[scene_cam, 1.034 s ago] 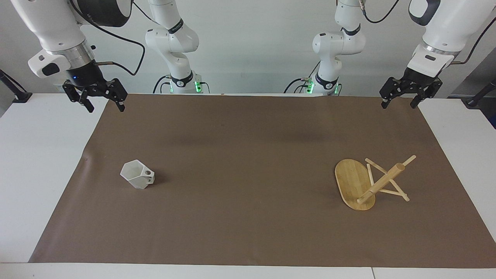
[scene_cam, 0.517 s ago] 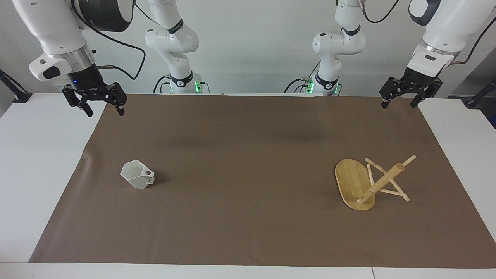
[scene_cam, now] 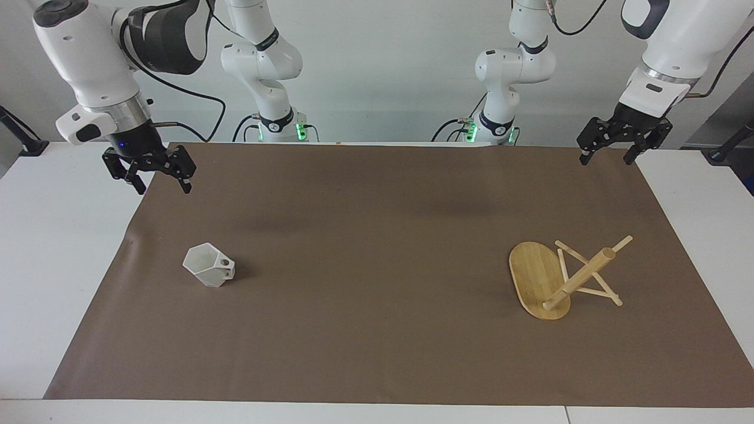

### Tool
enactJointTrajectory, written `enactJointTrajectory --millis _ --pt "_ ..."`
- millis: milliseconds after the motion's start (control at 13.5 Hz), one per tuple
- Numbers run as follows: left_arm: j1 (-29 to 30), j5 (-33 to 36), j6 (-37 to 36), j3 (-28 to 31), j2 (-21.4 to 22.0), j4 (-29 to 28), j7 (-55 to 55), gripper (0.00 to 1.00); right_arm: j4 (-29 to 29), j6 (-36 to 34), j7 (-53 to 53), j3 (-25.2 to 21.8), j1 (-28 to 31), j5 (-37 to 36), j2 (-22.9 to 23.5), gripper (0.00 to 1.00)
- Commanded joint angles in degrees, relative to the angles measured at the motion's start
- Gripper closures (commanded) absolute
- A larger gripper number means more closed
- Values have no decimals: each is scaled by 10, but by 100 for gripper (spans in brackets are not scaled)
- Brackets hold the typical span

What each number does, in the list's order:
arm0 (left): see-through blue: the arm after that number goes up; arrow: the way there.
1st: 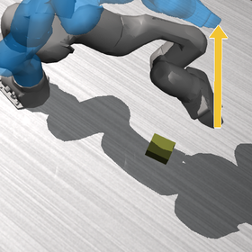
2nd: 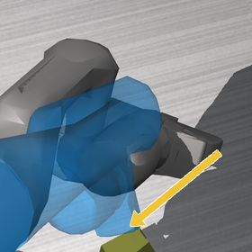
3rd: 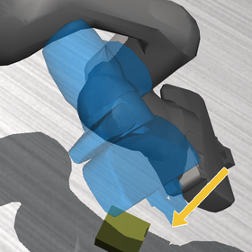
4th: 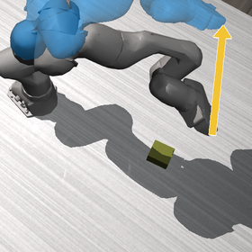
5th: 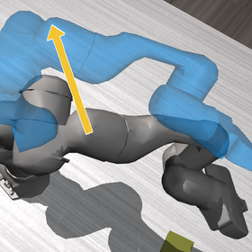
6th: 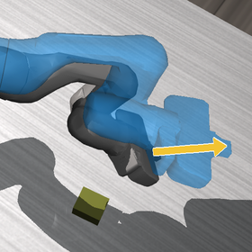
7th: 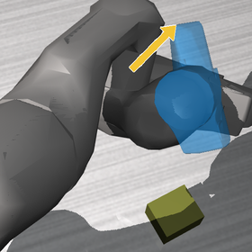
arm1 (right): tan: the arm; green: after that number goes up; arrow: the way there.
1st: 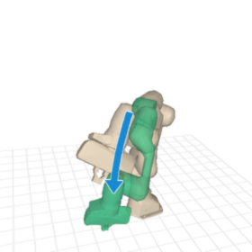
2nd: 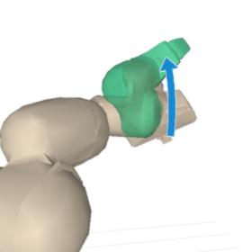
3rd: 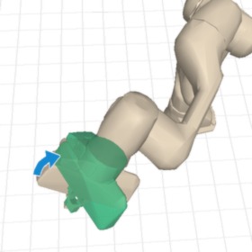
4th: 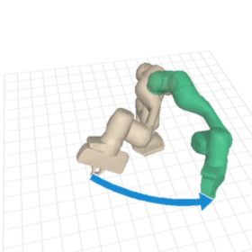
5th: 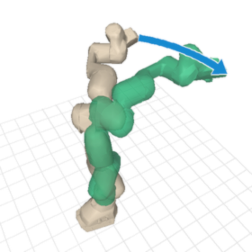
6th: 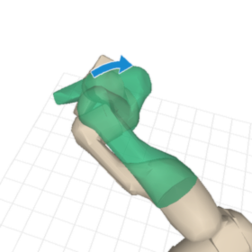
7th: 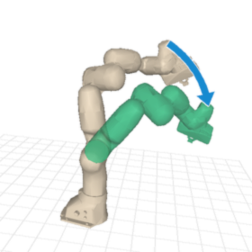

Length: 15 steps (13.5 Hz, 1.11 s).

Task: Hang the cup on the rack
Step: 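Move the right gripper toward the white hexagonal cup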

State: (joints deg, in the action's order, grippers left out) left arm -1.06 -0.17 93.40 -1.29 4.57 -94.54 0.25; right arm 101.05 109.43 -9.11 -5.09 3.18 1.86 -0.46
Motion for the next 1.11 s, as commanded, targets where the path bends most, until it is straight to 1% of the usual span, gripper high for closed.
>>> enactJointTrajectory --millis 0,148,443,1034 --pt "4 1 -4 -2 14 -14 5 0 31 28 -12 -5 -3 -13 -3 0" --pt "4 1 -4 -2 15 -13 5 0 34 50 -16 -12 -3 -13 15 0" --pt "4 1 -4 -2 14 -13 5 0 37 108 -85 -40 -2 -13 67 0" --pt "4 1 -4 -2 14 -13 5 0 43 204 -55 -40 -2 -5 127 0"
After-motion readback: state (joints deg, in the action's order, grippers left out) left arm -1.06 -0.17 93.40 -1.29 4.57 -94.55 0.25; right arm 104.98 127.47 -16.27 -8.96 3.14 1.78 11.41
